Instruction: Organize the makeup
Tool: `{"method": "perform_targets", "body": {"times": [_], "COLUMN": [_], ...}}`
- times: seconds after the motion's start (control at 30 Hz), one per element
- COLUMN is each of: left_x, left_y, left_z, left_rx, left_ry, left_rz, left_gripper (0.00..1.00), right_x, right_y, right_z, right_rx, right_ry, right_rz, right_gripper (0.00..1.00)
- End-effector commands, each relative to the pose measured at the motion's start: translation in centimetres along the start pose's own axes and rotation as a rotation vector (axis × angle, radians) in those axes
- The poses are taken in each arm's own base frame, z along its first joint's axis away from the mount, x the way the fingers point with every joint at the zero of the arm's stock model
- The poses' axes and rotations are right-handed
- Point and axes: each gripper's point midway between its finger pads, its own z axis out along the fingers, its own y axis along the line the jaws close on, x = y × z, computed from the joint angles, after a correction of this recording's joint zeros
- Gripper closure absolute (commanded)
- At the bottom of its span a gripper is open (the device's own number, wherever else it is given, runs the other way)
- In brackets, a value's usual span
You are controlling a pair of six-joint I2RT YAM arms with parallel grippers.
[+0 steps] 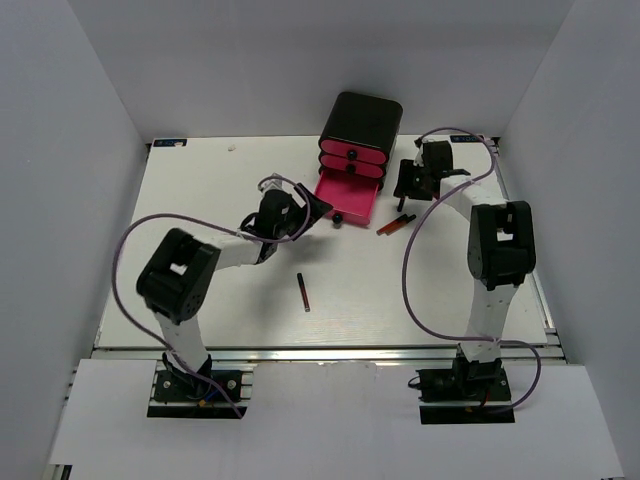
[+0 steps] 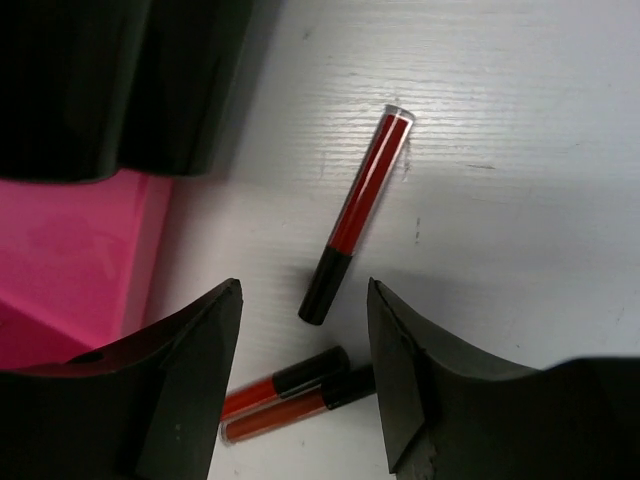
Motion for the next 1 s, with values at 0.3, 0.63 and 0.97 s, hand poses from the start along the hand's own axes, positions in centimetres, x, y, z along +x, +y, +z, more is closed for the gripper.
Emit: {"method": "perform_targets", "body": {"times": [0.3, 0.63, 0.97], "left_x": [-6.9, -4.2, -2.6], "left_y": [4.3, 6.9, 7.5], "left_z": [-16.2, -19.7, -18.9], "left_rx": [-0.329, -0.317, -0.315], "left_ry": [-0.293, -0.267, -0.191], "left_rz": [0.229, 0.123, 0.129], "left_gripper": [0.02, 0.02, 0.02], "right_x": [-0.2, 2.2, 3.0], "right_y": [-0.7, -1.8, -2.0], "right_z": [3.6, 4.1, 3.6], "right_rx": [0.192, 0.196, 0.188], "right_ry": [-0.025, 0.035, 0.055], "right_rz": [0.031, 0.051, 0.043], "right_gripper": [0.49, 0.57, 0.98]}}
